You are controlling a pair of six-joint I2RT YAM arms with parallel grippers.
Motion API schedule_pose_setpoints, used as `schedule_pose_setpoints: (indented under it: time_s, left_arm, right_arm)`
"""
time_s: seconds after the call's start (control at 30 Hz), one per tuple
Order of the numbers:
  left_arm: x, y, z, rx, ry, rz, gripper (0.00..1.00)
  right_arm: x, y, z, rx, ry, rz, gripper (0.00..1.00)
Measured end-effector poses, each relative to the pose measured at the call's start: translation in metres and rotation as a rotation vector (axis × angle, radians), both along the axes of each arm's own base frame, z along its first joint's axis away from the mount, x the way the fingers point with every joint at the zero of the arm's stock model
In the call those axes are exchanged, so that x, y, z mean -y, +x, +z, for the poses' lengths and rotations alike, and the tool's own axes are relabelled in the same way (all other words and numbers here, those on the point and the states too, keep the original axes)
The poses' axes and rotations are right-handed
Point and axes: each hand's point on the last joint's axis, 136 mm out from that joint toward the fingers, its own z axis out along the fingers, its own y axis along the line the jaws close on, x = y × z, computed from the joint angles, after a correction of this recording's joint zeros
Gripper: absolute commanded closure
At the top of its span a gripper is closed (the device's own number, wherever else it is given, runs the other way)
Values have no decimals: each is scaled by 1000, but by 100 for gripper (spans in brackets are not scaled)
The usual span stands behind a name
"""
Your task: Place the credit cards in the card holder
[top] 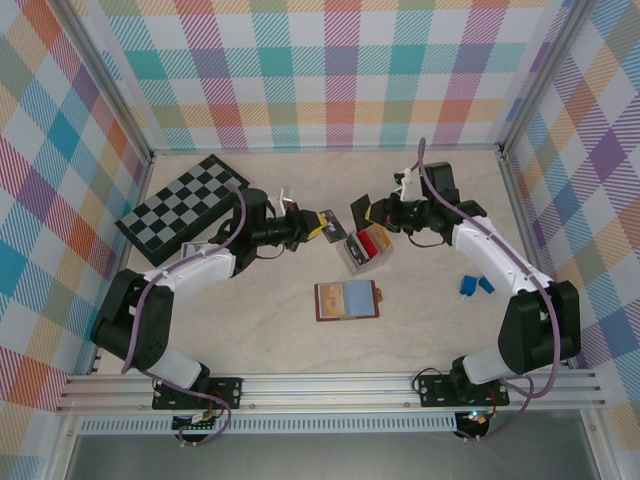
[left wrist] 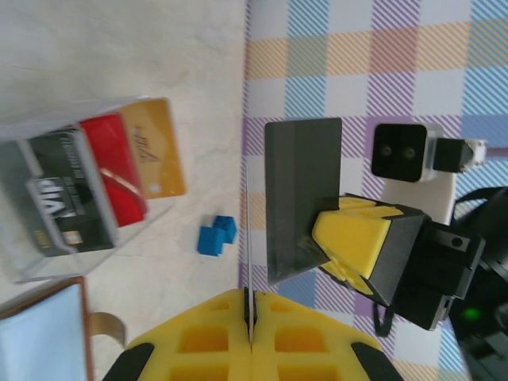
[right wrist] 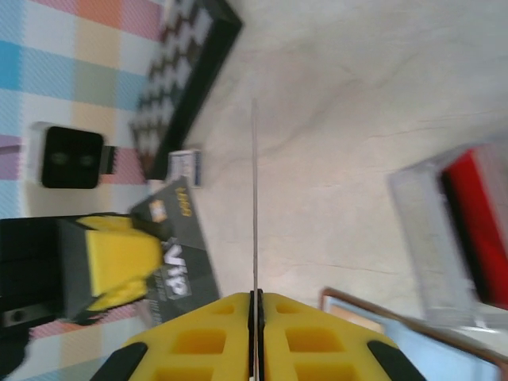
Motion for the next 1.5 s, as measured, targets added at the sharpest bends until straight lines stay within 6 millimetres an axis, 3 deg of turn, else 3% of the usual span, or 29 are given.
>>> schedule_pose_setpoints:
  time_s: [0.23, 0.43, 0.87, 0.97, 1.07, 1.2, 1.3, 1.33, 1.5]
  left_arm:
    - [-18, -5, -34, -75, 106, 58, 100]
    - [-19, -6, -36, -80, 117, 59, 100]
    - [-18, -7, -36, -81, 113, 51, 100]
    - [-17, -7, -35, -79, 109, 46, 100]
    - [-16, -9, -34, -79, 102, 34, 100]
    - [-12, -9, -35, -78, 89, 11, 100]
    - [-8, -11, -33, -71, 73, -14, 100]
    - [-7, -12, -31, -60, 66, -26, 100]
    - [7, -21, -17, 4, 33, -102, 100]
  right_arm:
    - [-23, -12, -46, 89, -333, 187, 90]
    - [-14, -10, -85, 91, -499, 241, 90]
    - [-13, -4, -123, 100, -593, 282, 89]
    - [-13, -4, -128, 96, -601, 284, 81]
    - [-13, -4, -127, 96, -598, 277, 72]
    - [-8, -8, -117, 102, -598, 251, 71]
    - [-2, -9, -92, 112, -563, 191, 69]
    - [-1, -10, -80, 116, -531, 166, 64]
    - [10, -19, -20, 116, -285, 70, 58]
